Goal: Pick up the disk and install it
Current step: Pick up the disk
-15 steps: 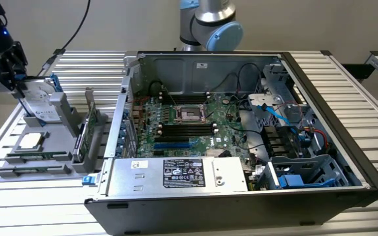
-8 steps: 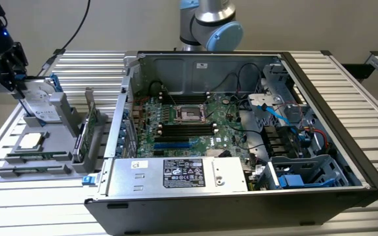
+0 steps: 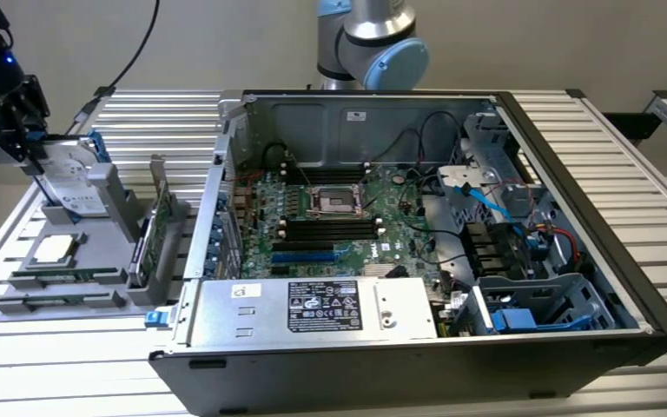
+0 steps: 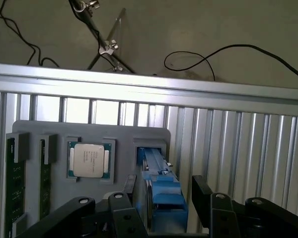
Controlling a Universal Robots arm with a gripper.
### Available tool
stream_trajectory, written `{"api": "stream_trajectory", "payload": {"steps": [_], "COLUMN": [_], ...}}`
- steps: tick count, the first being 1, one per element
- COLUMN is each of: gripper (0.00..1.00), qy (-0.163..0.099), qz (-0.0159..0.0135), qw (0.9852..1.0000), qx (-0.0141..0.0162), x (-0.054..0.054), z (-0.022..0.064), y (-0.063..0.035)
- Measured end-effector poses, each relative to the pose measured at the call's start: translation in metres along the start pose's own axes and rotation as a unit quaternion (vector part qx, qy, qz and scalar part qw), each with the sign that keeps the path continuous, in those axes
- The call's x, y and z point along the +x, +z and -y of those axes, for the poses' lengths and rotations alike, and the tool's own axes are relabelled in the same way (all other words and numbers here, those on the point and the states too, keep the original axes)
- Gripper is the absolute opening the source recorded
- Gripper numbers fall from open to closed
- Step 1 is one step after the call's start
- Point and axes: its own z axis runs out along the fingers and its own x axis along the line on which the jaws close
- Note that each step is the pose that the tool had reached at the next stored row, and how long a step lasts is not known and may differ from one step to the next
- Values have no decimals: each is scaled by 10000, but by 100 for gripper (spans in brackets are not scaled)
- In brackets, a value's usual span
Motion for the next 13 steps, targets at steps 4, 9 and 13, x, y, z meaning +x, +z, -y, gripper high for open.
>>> {"api": "stream_trajectory", "payload": {"steps": [4, 9, 13], "gripper": [56, 41, 41], "qy": [1, 3, 4], "qz": [0, 0, 0], "qw": [10000, 10000, 10000], "qx": [0, 0, 0], "x": [0, 0, 0], "z": [0, 0, 0], "y": [3, 7, 10]}}
